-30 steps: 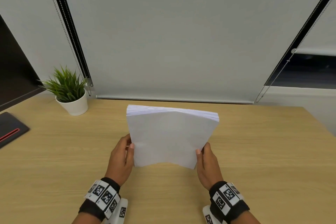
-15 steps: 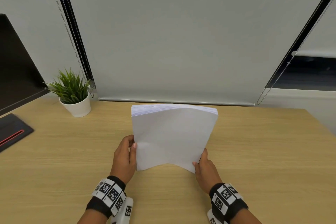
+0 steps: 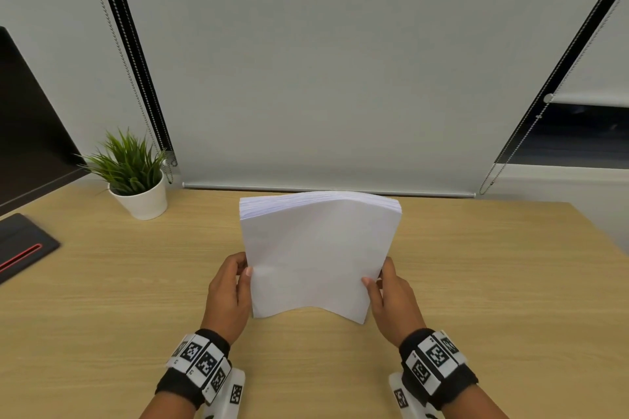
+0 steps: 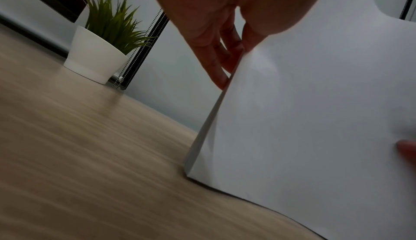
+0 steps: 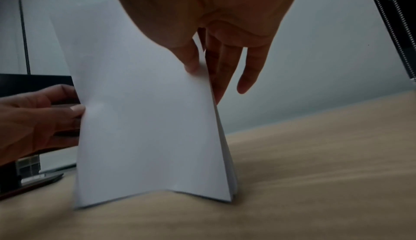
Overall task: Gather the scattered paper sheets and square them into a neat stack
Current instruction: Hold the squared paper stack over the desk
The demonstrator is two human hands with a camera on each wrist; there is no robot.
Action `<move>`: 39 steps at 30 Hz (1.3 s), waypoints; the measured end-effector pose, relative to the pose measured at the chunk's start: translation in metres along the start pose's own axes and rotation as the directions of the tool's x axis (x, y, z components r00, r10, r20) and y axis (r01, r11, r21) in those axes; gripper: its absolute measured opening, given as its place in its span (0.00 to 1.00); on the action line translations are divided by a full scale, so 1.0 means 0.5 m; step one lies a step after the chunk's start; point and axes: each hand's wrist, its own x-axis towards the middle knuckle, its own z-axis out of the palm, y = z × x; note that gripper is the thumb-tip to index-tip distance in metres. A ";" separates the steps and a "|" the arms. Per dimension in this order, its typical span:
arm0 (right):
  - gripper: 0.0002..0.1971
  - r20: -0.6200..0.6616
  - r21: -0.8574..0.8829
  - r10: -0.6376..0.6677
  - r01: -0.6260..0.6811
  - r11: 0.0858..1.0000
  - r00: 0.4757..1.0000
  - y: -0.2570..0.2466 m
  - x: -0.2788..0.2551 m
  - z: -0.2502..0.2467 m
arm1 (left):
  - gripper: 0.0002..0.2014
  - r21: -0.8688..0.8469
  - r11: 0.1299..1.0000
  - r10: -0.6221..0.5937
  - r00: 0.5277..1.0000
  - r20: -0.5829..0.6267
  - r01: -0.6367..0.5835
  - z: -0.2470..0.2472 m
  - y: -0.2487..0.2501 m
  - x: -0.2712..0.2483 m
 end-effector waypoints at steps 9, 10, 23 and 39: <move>0.10 -0.199 0.099 -0.079 0.100 0.990 0.977 -0.011 0.003 -0.024 | 0.14 -0.080 0.986 -0.149 0.986 -0.070 0.143 -0.006 0.010 0.005; 0.13 -0.214 0.108 -0.086 0.111 0.988 0.973 -0.010 0.003 -0.023 | 0.17 -0.091 0.981 -0.177 0.981 -0.080 0.170 -0.006 0.008 0.006; 0.15 -0.130 0.139 -0.125 0.143 0.980 0.984 -0.195 0.071 -0.001 | 0.08 0.023 0.980 -0.187 0.957 -0.220 0.197 -0.190 0.067 0.074; 0.13 0.666 0.013 0.264 -0.365 0.931 0.697 -0.482 0.122 0.566 | 0.10 0.600 0.475 -0.732 0.667 -0.137 0.644 -0.657 -0.289 0.070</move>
